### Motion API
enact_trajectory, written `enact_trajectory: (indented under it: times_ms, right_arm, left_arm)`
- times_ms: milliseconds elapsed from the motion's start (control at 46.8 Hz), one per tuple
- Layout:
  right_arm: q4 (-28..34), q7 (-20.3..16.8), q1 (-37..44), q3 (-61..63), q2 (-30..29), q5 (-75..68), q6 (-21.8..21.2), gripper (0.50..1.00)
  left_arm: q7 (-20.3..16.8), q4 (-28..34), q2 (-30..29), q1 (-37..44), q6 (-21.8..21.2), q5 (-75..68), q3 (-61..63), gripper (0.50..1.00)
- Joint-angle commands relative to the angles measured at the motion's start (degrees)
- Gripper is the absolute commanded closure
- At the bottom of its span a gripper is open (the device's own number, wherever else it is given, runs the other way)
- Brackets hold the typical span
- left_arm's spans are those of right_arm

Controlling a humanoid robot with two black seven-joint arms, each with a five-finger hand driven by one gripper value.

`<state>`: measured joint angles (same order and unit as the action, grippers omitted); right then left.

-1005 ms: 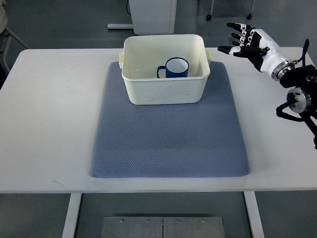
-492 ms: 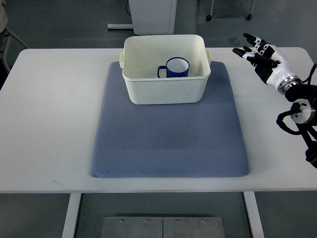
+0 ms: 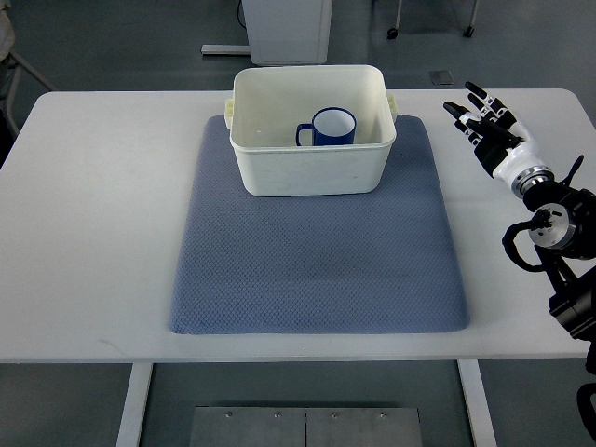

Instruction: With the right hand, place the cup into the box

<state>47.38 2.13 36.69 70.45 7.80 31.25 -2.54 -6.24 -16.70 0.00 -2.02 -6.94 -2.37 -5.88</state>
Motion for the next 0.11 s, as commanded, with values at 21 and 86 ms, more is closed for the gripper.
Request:
enact_trajectory:
  times_ms: [21,86]
  right_arm:
    - [-0.19,-0.02,-0.30,0.83,-0.68,-0.14,-0.01,0.500]
    - [-0.01,-0.02,-0.39,1.62,-1.12,-0.32,-0.10,0.500]
  left_arm:
    - [0.00,0.00,0.00,0.00,0.00,0.00,0.07,0.500]
    - [0.00,0.00,0.00,0.00,0.00,0.00,-0.01,0.500]
